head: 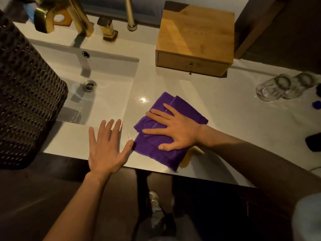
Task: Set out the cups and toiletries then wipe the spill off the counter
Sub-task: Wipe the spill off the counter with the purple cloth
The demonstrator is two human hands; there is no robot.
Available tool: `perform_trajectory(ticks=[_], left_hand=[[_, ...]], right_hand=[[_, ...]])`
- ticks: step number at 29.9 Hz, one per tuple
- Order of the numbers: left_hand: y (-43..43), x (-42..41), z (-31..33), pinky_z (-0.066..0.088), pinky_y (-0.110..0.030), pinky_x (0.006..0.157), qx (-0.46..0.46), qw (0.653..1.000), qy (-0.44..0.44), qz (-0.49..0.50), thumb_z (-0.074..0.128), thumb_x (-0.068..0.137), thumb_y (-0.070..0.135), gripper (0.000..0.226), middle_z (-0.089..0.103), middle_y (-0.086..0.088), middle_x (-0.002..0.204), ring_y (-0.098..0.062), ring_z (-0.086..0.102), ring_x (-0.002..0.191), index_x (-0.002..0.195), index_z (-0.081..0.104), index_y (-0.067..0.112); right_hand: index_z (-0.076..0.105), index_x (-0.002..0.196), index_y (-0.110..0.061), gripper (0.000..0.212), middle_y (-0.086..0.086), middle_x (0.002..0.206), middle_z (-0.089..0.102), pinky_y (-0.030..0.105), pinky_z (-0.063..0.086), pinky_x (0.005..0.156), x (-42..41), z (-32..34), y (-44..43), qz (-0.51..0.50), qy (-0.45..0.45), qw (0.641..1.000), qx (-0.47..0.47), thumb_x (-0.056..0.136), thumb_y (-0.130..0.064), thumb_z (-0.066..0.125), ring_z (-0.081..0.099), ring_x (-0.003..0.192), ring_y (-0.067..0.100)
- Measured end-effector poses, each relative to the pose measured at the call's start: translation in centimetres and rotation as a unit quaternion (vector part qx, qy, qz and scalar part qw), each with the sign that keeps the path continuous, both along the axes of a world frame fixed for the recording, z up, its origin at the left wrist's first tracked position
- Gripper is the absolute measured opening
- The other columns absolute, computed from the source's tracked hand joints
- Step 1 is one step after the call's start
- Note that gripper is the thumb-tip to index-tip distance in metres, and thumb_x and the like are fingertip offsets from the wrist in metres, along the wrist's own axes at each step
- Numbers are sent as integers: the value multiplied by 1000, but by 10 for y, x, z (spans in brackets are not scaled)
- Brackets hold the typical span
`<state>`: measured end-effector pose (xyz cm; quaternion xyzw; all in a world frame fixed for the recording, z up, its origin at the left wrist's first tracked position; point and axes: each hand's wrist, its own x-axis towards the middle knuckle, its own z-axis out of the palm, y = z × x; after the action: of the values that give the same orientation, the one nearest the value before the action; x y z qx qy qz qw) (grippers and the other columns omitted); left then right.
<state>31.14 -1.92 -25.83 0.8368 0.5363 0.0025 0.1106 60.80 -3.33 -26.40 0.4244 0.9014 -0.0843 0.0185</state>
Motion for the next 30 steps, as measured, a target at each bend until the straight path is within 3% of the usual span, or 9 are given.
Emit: perform_trajectory(ticks=[6,9,13,18,20,22,26,28,30], left_hand=[[-1,3,1,3,-58,126,2,1000,3,-1,6,92,79,92,29,-7,167,-27,14,158,161,27,20],[-1,2,-1,6,-58,126,5,1000,-5,4,8,93,78,90,33,-7,164,-26,16,157,159,27,20],[-1,1,-4,7,-59,124,12,1000,-3,2,12,95,77,87,35,-8,162,-27,18,156,158,28,20],[-2,1,-3,4,-59,125,12,1000,-2,-1,13,94,77,87,35,-8,162,-28,17,156,158,28,21],[-2,2,-1,5,-60,125,11,1000,-6,1,11,94,78,88,35,-8,163,-28,17,156,158,28,20],[-2,3,1,5,-60,125,9,1000,-10,1,9,93,79,90,35,-8,163,-28,17,157,158,29,20],[-4,2,0,2,-59,126,9,1000,-5,-2,8,93,79,89,31,-7,165,-27,14,158,160,25,23],[-2,1,-1,2,-59,126,5,1000,-5,-4,9,94,78,86,31,-7,165,-27,13,158,160,24,25],[-3,0,-3,3,-60,126,5,1000,-7,-3,12,95,78,84,31,-6,165,-27,14,158,160,23,26]], right_hand=[[6,159,-48,72,5,171,-2,57,-5,123,54,8,-24,-166,-10,986,-27,96,-76,27,-7,157,23],[6,158,-50,72,3,171,-4,56,-6,123,82,10,-42,-327,6,944,-45,94,-79,24,-7,157,22],[6,158,-46,76,5,170,-4,55,-9,123,101,10,-75,-558,4,829,-43,91,-81,18,-7,156,24],[-3,160,-38,85,14,169,-12,59,-11,121,80,7,-107,-793,74,600,-72,90,-81,17,-14,155,30],[-12,159,-37,86,15,167,-21,59,-13,120,70,8,-113,-804,114,573,-112,90,-80,17,-22,153,32],[-19,156,-42,82,15,165,-26,60,-8,118,72,12,-131,-757,89,635,-128,91,-80,14,-22,152,33],[2,160,-42,67,11,170,-8,61,16,117,119,28,-177,-440,-58,896,5,100,-65,21,0,156,31],[7,161,-37,66,8,171,-2,63,18,118,139,27,-181,-293,-92,952,-9,102,-61,23,2,157,28],[10,162,-35,70,8,171,-3,63,13,120,151,20,-174,-263,-82,961,-14,100,-63,29,0,157,27]])
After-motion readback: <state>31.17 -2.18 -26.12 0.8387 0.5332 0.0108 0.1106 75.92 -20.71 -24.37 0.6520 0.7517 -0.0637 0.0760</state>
